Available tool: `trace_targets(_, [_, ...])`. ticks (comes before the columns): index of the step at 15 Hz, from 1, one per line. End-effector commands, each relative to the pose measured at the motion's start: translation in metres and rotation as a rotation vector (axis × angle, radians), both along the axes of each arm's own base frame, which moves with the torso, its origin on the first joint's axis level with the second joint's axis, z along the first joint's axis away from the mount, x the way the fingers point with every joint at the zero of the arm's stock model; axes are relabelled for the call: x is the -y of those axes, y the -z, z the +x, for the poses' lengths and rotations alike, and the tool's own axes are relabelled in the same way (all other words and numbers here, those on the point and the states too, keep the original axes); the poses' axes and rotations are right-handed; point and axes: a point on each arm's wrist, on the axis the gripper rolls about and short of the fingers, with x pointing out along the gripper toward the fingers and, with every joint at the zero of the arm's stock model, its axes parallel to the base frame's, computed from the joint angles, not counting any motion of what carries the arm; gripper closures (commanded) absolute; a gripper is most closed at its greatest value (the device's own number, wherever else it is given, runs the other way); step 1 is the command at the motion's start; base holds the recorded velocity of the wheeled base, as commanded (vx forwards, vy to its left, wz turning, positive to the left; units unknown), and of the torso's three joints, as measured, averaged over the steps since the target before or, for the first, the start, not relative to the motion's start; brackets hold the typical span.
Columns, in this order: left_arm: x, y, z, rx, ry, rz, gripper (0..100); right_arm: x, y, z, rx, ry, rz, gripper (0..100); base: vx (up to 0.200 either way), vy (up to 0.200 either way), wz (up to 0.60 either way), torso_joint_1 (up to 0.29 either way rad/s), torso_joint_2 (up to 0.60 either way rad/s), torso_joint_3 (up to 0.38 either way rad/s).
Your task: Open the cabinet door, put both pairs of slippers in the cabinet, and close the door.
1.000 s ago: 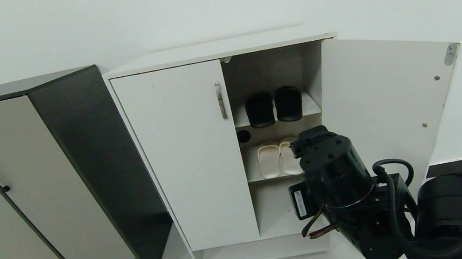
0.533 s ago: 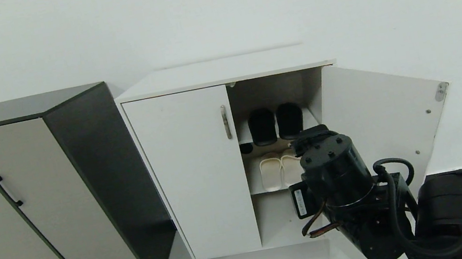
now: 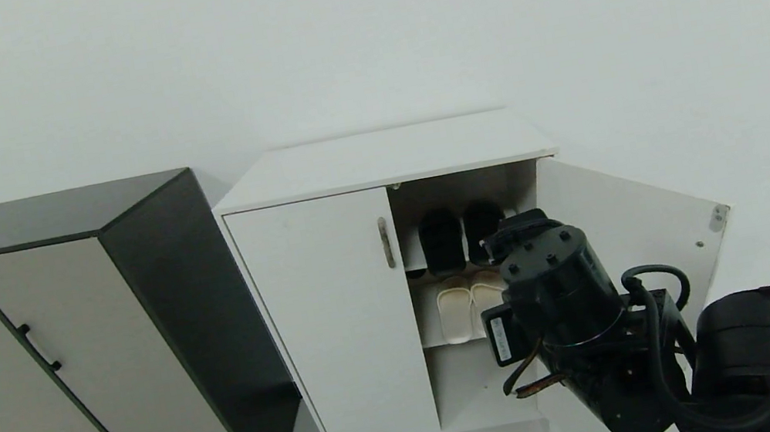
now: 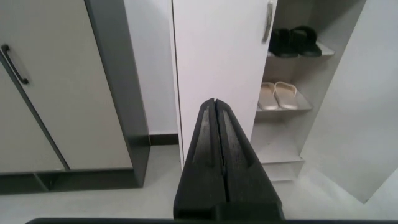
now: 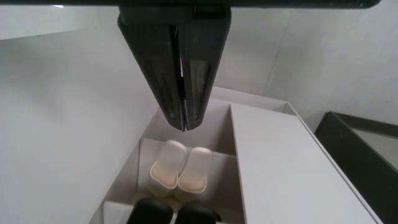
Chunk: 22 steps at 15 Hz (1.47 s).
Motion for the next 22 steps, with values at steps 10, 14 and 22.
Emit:
trace_targets(10, [0.0, 0.0, 0.0, 0.0, 0.001, 0.002, 100, -0.0002, 0.0001, -0.0006, 0.0, -0.002, -0.002, 100, 0.0, 0.0, 0.0, 0.215, -0.52, -0.314])
trace_targets(14, [0.0, 0.0, 0.0, 0.0, 0.001, 0.002, 100, -0.0004, 0.003, -0.0024, -0.004, -0.011, -0.023, 100, 0.0, 0.0, 0.0, 0.18, -0.43, -0.242])
trace_targets(22, [0.0, 0.0, 0.0, 0.0, 0.001, 0.0, 100, -0.001, 0.0028, -0.0039, -0.004, -0.016, -0.023, 100, 0.0, 0.0, -0.3, 0.012, -0.03, -0.009])
